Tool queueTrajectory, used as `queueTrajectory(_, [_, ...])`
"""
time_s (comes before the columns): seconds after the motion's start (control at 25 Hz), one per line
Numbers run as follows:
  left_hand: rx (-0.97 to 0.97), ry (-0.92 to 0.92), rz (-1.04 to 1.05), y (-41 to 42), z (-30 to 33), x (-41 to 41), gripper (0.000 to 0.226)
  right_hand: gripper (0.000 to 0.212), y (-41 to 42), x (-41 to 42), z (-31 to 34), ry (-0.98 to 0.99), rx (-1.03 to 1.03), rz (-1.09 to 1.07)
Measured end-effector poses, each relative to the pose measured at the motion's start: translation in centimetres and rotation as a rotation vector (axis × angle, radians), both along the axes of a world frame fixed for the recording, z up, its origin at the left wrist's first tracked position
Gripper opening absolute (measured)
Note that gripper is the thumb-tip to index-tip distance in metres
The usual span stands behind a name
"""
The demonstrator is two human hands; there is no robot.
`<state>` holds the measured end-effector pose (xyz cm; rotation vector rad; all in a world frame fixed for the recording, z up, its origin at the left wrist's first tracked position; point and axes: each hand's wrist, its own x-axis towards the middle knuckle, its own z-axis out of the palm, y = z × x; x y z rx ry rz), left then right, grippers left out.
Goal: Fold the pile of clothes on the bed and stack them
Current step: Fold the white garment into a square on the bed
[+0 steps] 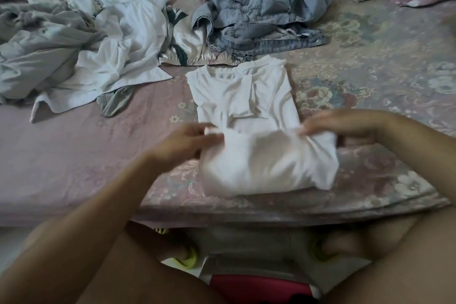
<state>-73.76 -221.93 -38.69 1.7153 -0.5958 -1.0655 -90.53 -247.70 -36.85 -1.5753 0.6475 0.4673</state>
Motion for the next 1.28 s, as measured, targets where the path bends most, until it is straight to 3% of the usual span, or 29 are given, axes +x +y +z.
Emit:
queueTrajectory(0.08, [0.043, -0.102, 0.313, -2.0, -3.0, 3.0, 0.015, 0.009, -1.3, 3.3, -2.9, -0.212, -0.144, -0.412])
queueTrajectory(0.16, [0.144, -0.192, 0.448, -2.8, -6.1, 3.8, 0.029, 0.017, -1.5, 4.2, -6.4, -0.264, -0.410, -0.662])
queueTrajectory(0.24, [0.174, -0.219, 0.501, -2.9, -7.6, 3.2, 0.030, 0.034, -1.1, 3.3, -9.5, -0.216, -0.541, -0.664])
queueTrajectory(0.32, [0.214, -0.269, 0.489, -3.2, -7.7, 2.5, 0.026, 0.042, -0.6, 2.5, -10.6, -0.218, -0.521, -0.642])
queueTrajectory(0.44, [0.246, -0.370, 0.481, -4.1, -7.5, 1.8, 0.034, 0.035, 0.0, 2.9, -9.8, -0.224, -0.594, -0.549])
queueTrajectory(0.52, [0.080, -0.309, 0.544, -4.7, -6.9, 1.8, 0.030, 0.029, 0.1, 3.9, -8.7, -0.318, -0.518, -0.546])
queueTrajectory(0.64, [-0.168, -0.115, 0.603, -5.9, -5.3, 5.0, 0.013, 0.014, -1.0, 7.1, -6.2, -0.454, -0.153, -0.729])
queueTrajectory(0.8, [-0.174, -0.085, 0.629, -9.0, -3.7, 12.6, 0.015, 0.010, -5.4, 14.2, -4.3, -0.485, -0.036, -0.920])
queueTrajectory(0.88, [-0.045, -0.200, 0.616, -10.8, -4.6, 15.2, 0.019, 0.010, -7.5, 16.9, -5.9, -0.435, -0.221, -0.885])
queueTrajectory(1.0, [0.309, -0.431, 0.543, -12.4, -6.5, 15.3, 0.039, 0.022, -8.8, 18.8, -9.2, -0.189, -0.665, -0.614])
queueTrajectory(1.16, [0.227, -0.604, 0.806, -13.7, -7.2, 15.5, 0.020, 0.041, -9.4, 20.1, -9.3, -0.220, -0.882, -0.646])
queueTrajectory(1.28, [0.367, -0.768, 0.675, -13.8, -8.0, 16.2, 0.024, 0.037, -10.2, 20.9, -10.1, -0.164, -0.989, -0.518])
